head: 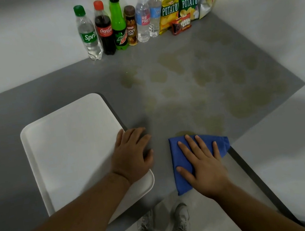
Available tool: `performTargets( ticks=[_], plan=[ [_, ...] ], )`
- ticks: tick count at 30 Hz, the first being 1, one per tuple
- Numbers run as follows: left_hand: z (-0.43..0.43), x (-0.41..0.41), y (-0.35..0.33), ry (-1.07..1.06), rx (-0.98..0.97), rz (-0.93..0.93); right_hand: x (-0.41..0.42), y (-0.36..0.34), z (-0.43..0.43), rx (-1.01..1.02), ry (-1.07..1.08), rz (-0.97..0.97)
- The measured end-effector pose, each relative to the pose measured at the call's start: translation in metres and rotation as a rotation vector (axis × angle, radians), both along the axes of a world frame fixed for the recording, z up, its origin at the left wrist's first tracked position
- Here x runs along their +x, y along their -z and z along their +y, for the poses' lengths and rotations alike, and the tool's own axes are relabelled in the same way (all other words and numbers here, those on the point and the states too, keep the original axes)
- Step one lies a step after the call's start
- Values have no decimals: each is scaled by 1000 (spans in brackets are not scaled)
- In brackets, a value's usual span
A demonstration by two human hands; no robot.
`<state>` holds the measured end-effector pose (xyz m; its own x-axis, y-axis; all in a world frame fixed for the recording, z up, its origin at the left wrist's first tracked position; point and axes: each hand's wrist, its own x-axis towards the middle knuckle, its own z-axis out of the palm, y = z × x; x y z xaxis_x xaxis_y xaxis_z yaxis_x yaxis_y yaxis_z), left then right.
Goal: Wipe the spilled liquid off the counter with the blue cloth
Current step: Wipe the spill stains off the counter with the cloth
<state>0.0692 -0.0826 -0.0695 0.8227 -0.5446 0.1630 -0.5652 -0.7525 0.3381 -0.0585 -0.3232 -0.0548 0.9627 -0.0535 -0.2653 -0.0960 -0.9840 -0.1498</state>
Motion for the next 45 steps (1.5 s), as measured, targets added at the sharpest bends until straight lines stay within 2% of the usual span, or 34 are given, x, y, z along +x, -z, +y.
performTargets(
  ticks=[5, 12, 20, 27, 31, 36, 45],
  plan=[
    [4, 17, -1, -45, 35, 16, 29, 3, 23, -29, 95, 26],
    [6, 17, 7, -49, 49, 3, 2, -7, -3, -10, -97, 39],
    [5, 17, 10, -41, 66, -41, 50, 0, 28, -21, 77, 41],
    [6, 18, 8, -22, 64, -35, 35, -3, 31, 23, -123, 12],
    [7, 18, 7, -27, 66, -16, 29, -2, 18, -65, 37, 46],
    [6, 17, 4, -32, 75, -2, 69, -2, 38, -56, 93, 46],
    [5, 17, 4, -35, 89, -13, 50, 2, 18, -30, -132, 39]
  ],
)
